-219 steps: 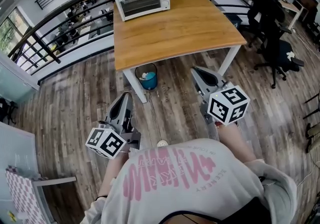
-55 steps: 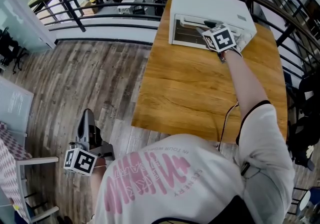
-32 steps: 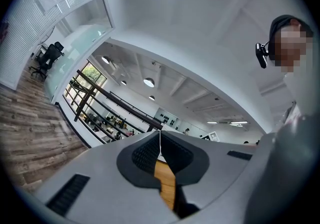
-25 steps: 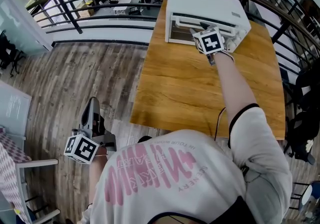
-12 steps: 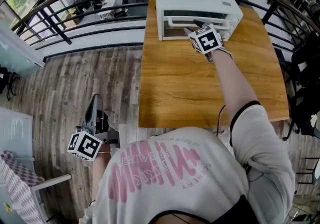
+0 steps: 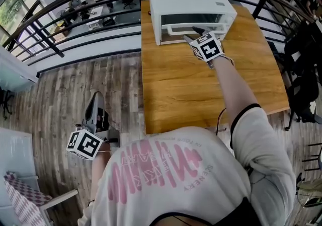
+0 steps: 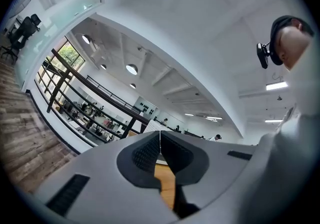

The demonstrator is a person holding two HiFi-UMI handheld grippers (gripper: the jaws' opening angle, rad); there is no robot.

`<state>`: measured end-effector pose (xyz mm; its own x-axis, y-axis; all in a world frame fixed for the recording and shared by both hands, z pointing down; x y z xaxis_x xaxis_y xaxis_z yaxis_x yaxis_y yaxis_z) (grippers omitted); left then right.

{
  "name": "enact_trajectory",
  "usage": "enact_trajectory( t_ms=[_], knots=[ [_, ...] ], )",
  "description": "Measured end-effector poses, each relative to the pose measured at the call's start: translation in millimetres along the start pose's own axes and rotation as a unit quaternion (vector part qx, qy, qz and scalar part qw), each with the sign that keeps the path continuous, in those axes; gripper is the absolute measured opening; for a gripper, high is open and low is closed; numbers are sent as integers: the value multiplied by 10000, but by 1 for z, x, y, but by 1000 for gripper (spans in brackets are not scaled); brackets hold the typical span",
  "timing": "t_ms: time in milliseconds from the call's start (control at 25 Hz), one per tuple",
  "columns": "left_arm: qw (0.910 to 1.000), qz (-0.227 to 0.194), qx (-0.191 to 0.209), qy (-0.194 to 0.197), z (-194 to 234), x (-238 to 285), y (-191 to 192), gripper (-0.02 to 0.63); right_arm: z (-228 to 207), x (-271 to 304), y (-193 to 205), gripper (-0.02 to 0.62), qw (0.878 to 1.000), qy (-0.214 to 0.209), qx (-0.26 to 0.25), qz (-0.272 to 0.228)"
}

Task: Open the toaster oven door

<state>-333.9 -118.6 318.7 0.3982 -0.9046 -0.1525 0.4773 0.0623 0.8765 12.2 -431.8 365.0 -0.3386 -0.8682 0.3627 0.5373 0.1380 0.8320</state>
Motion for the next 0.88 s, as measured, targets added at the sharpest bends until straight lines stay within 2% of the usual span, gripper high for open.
enact_trajectory(
  t_ms=[880],
  knots=[
    [9988, 166, -182, 419, 38, 6, 2, 21, 7, -18, 32, 206, 9995, 266, -30, -142]
  ],
)
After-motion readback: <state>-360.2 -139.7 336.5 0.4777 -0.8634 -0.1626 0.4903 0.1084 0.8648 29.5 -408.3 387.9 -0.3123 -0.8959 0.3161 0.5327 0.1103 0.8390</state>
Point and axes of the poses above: the fingertips, and each gripper's own axes: x forward along the fingers, z to its left, y out of its underside, the point moved 5 cm from there along -x, backward along the fingers, and after that the axes turned 10 degrees about y, right-handed, at the moved point
